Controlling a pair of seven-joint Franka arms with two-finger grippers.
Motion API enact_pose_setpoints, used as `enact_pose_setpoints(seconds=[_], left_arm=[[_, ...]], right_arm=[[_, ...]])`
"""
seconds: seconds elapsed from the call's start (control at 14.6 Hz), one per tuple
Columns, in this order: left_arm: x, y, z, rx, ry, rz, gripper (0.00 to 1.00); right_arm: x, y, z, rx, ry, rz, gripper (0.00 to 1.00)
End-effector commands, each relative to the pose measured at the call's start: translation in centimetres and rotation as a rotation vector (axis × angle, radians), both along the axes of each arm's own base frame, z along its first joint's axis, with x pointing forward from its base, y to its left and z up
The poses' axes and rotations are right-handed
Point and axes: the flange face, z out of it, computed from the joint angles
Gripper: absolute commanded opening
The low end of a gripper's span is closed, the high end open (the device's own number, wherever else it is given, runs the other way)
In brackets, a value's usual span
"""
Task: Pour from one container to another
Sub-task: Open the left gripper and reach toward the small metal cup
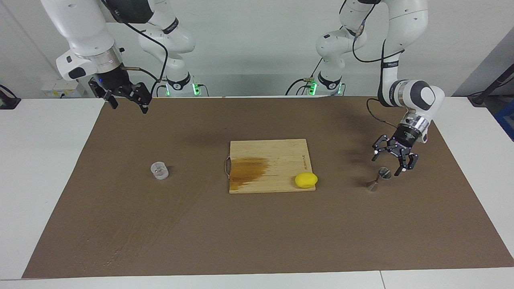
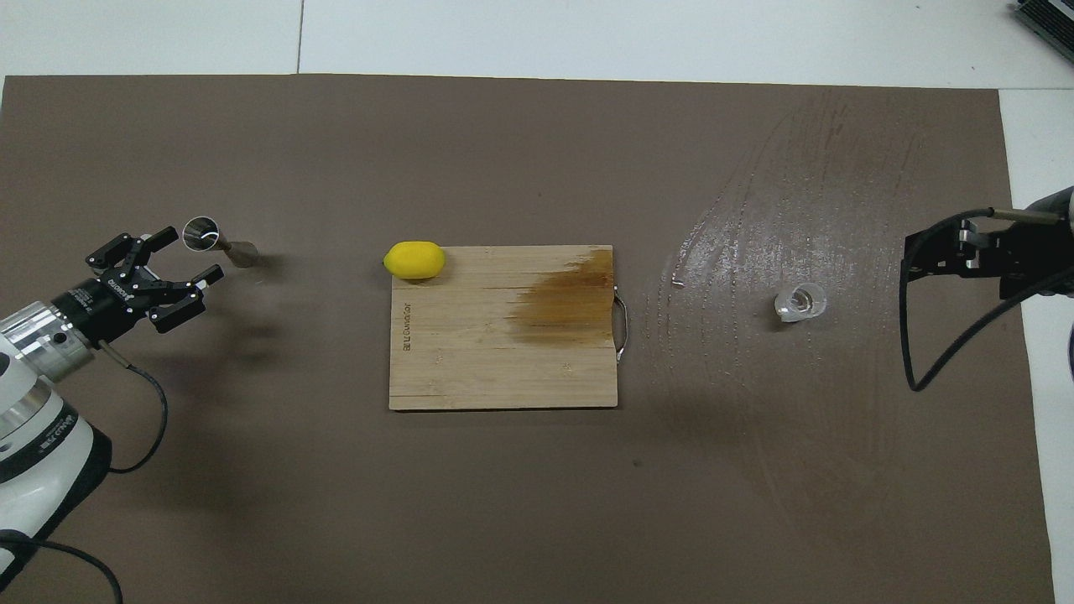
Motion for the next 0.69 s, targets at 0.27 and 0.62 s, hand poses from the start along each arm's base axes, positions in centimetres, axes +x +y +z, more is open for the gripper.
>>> enact_pose_setpoints(seconds=[0.27, 0.62], left_arm=[[1.3, -0.9, -0.2, 0.008, -0.039, 0.009, 0.9], [1.4, -0.9, -0.7, 0.021, -0.052, 0.011, 0.88]], right_arm=[[-0.6, -0.3, 0.1, 0.018, -0.004, 0.01, 1.0], [-0.6, -0.3, 0.1, 0.018, -0.004, 0.01, 1.0]])
